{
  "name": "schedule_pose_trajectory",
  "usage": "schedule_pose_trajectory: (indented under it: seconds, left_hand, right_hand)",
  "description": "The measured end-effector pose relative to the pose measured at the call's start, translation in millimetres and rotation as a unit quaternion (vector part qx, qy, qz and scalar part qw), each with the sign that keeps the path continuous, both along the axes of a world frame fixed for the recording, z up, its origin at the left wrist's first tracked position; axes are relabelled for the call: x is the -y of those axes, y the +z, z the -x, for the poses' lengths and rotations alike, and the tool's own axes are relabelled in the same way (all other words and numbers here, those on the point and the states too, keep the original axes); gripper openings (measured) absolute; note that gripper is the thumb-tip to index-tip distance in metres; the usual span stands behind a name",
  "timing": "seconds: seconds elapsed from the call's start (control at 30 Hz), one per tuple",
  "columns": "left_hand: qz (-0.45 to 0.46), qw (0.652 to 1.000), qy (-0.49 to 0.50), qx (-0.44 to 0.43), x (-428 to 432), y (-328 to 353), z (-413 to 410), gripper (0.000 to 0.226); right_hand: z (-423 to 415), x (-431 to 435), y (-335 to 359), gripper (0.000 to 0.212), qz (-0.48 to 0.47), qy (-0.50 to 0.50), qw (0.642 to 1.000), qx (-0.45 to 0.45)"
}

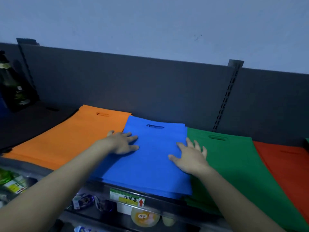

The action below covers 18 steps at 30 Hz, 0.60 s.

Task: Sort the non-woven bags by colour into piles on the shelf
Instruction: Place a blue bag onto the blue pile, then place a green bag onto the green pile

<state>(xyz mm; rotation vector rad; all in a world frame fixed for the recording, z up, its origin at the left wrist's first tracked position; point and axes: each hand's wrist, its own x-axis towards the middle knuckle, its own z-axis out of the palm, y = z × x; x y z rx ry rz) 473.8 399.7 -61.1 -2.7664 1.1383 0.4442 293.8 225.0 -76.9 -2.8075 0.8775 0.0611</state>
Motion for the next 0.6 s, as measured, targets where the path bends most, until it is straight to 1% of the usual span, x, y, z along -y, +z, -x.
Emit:
schedule_pose_trajectory:
  seconds: [0.03, 0.07, 0.13, 0.2, 0.3, 0.4, 0.47, 0.6]
  left_hand:
    - [-0.017, 1.0, 0.001, -0.016, 1, -2, -1, 0.066]
    - [-0.026, 0.999, -0.002, -0.026, 2, -1, -3, 0.066]
    - [-0.043, 0.999, -0.009, -0.027, 2, 3, -5, 0.066]
    - [-0.047, 0.999, -0.015, -0.012, 3, 4, -8, 0.066]
    - [-0.033, 0.999, -0.024, 0.006, 4, 3, -10, 0.066]
    - [0.009, 0.999, -0.029, 0.024, 3, 4, -9, 0.067]
    - [0.028, 0.998, -0.035, 0.054, 8, 8, -4, 0.073]
    - [0.041, 0.989, -0.081, 0.115, 36, 16, 11, 0.09]
  right_hand:
    - [1, -2, -5, 0.069, 0.023, 0.027, 0.997, -0.066]
    - [1, -3, -9, 0.066, 0.029, 0.042, 0.992, -0.111]
    - [-2, -3, -13, 0.063, 0.04, 0.05, 0.986, -0.151]
    - [-4, -3, -13, 0.063, 0.059, 0.049, 0.984, -0.16]
    - [-3, -6, -15, 0.063, 0.064, 0.051, 0.988, -0.133]
    - [4, -5, -18, 0.064, 0.008, 0.045, 0.995, -0.084]
    - [9, -4, -12, 0.066, -0.014, 0.047, 0.997, -0.052]
    - [24, 3, 2, 0.072, -0.015, 0.036, 0.999, -0.017]
